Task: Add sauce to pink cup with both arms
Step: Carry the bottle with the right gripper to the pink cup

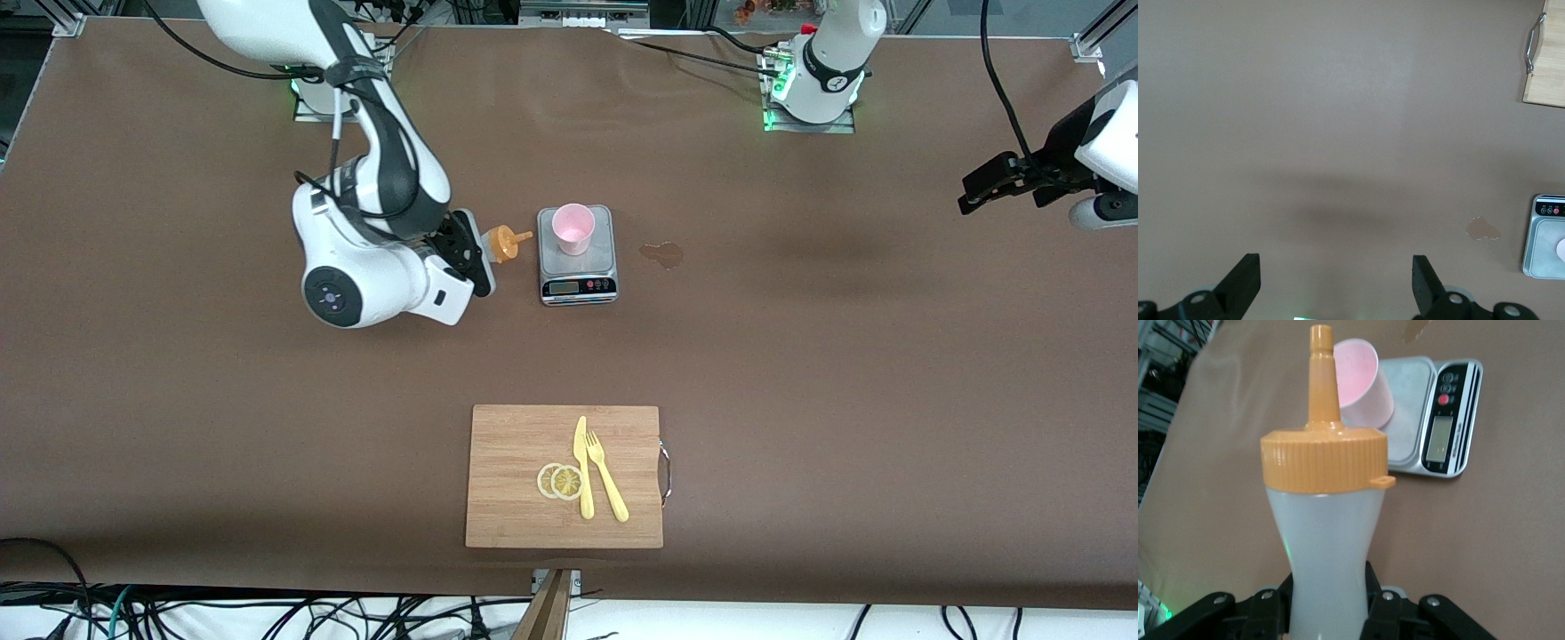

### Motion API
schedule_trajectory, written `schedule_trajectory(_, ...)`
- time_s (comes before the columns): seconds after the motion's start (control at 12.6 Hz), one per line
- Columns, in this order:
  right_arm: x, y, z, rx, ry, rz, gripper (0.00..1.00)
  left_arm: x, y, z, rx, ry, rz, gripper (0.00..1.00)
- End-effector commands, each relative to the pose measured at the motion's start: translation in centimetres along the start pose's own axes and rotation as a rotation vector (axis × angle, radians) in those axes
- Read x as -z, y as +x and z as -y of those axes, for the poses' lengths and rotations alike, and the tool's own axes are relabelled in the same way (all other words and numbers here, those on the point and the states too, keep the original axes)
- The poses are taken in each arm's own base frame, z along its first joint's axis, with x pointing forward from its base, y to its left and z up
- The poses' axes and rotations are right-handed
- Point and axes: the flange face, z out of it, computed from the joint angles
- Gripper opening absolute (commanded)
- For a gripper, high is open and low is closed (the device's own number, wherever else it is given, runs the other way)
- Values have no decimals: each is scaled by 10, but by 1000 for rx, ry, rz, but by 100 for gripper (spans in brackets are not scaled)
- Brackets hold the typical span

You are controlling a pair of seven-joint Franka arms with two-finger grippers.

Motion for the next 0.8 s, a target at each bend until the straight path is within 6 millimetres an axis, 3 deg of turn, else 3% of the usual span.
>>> schedule_trajectory(0.0, -2, 12, 6, -39, -18, 79, 0, 6, -13, 1, -17, 10, -10, 100)
schedule_trajectory(0.32, -13, 30, 7, -46, -33, 149, 0, 6, -14, -2, -23, 10, -12, 100)
schedule_trajectory(0.72, -39, 86, 27, -118, -78, 322, 0, 4, -14, -2, -23, 11, -7, 100)
